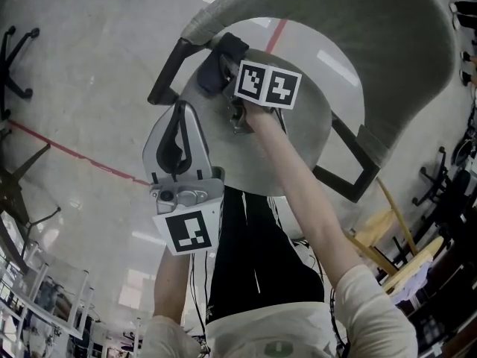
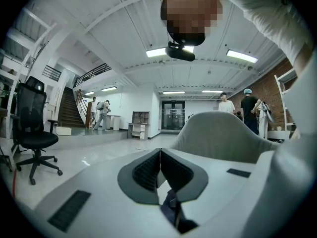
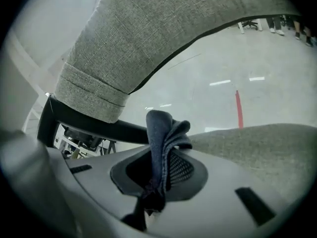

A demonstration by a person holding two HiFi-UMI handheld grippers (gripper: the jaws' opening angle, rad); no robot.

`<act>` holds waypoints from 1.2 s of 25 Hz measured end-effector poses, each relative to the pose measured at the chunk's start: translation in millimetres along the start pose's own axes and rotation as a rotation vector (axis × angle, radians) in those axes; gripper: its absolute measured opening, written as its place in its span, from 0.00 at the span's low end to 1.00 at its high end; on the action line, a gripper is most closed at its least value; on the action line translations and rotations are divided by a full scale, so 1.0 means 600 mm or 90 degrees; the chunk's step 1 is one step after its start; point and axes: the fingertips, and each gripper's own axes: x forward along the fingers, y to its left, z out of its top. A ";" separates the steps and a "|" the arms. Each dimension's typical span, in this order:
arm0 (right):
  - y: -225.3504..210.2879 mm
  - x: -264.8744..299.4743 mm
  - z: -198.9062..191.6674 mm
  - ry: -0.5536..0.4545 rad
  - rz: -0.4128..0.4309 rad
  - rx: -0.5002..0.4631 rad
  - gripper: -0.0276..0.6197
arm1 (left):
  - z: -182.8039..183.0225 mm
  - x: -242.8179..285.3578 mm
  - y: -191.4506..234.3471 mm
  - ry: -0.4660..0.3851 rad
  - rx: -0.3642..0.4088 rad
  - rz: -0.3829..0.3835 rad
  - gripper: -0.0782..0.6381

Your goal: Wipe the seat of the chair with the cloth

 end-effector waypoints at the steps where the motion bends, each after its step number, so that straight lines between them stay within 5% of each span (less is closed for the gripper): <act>1: -0.005 -0.004 0.000 0.000 -0.002 0.004 0.13 | -0.001 0.000 -0.003 0.001 0.000 -0.003 0.13; 16: -0.153 -0.136 -0.022 -0.019 -0.111 0.019 0.13 | -0.017 0.004 -0.072 0.018 0.007 -0.077 0.13; 30: -0.333 -0.318 -0.053 -0.020 -0.334 -0.012 0.13 | -0.013 0.004 -0.165 0.022 0.008 -0.134 0.13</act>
